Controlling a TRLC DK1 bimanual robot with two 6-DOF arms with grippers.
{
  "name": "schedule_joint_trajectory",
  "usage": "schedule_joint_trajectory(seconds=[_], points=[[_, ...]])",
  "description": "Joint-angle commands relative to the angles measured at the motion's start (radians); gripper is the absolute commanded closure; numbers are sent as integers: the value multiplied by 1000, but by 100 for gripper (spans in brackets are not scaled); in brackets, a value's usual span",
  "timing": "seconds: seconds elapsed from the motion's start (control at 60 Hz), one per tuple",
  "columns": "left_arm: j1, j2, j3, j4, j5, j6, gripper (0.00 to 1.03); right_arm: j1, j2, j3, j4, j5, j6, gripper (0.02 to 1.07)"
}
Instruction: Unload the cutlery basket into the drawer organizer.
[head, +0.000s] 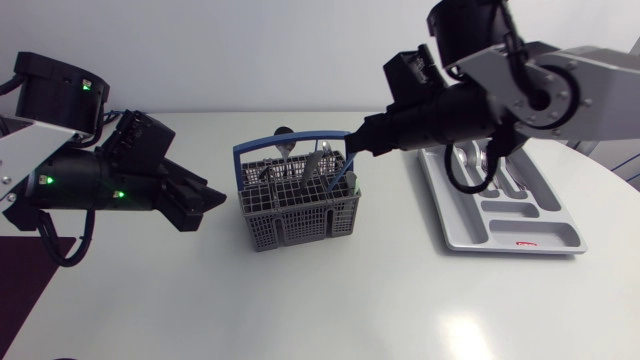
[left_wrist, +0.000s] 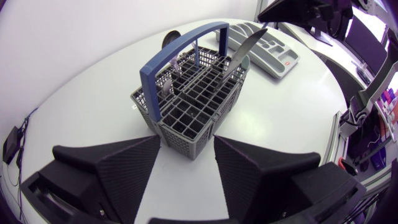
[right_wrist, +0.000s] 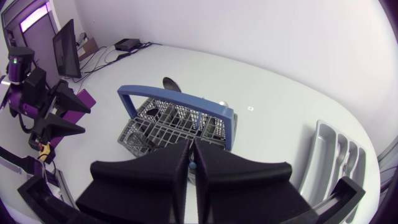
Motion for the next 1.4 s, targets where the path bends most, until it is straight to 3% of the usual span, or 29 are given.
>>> schedule_joint_trajectory(seconds=[0.0,0.317,0.5,0.733,0.85,1.383], points=[[-11,-10,-24,8,7,-20,29,-1,-66,42,-60,15,-27,100],[-28,-32,-15,0,4,-17,29,-92,-185,98,-312,5,-135,100],[-51,-36,-17,7,4,-12,26,-277,-181,89,-424,-61,-256,100],[-89,-36,-18,25,4,-9,26,-541,-70,114,-512,-161,-435,100],[-109,-36,-15,28,-1,-5,23,-606,3,128,-546,-170,-489,100],[-161,-20,-15,42,-27,-3,23,-670,387,361,-664,-150,-544,100]])
